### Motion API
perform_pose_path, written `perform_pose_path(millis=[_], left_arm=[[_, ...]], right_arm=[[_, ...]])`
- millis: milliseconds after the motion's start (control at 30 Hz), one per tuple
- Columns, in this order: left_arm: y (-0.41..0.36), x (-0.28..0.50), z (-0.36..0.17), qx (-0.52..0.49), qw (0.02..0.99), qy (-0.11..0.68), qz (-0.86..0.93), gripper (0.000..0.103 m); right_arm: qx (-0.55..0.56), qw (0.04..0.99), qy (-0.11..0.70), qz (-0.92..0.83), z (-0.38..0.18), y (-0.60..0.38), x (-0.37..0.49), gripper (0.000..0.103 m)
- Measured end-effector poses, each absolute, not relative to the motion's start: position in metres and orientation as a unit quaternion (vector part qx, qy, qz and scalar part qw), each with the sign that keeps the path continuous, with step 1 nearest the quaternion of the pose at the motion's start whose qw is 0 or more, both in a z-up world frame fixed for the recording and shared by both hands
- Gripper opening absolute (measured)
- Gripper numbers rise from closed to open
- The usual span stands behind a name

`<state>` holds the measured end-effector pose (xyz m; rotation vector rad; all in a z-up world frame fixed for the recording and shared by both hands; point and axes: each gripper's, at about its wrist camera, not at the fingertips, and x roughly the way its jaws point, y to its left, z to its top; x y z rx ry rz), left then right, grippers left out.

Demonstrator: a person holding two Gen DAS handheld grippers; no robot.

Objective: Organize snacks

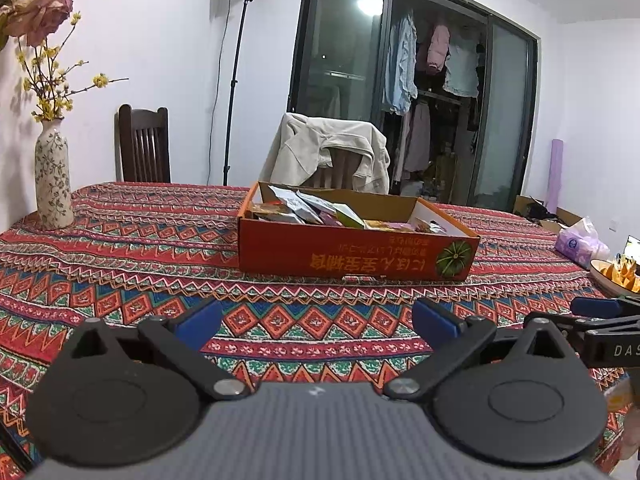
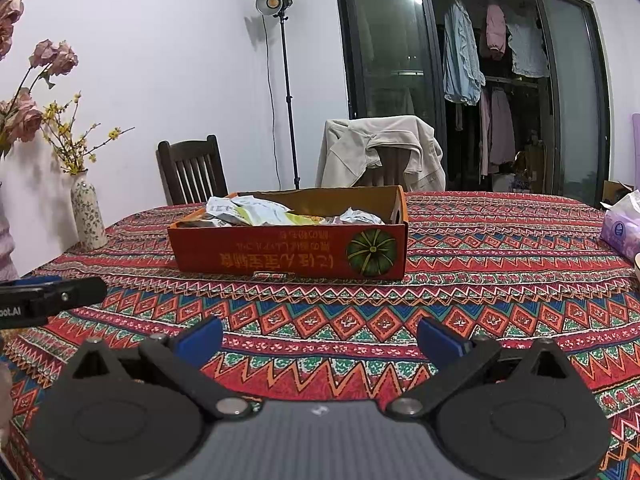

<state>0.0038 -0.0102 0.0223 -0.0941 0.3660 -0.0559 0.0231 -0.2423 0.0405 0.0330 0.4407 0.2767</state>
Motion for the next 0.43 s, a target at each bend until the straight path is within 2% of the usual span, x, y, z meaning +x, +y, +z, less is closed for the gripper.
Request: perform_pose_path(millis=[433], left_arm=[[-0.0089,0.0056,0.0203,-0.048,0.981,0.185,-0.018,0.103]], right_arm=[[0.015,0.965,0.222,0.137,0.0345,-0.2413,0.0230,0.103]])
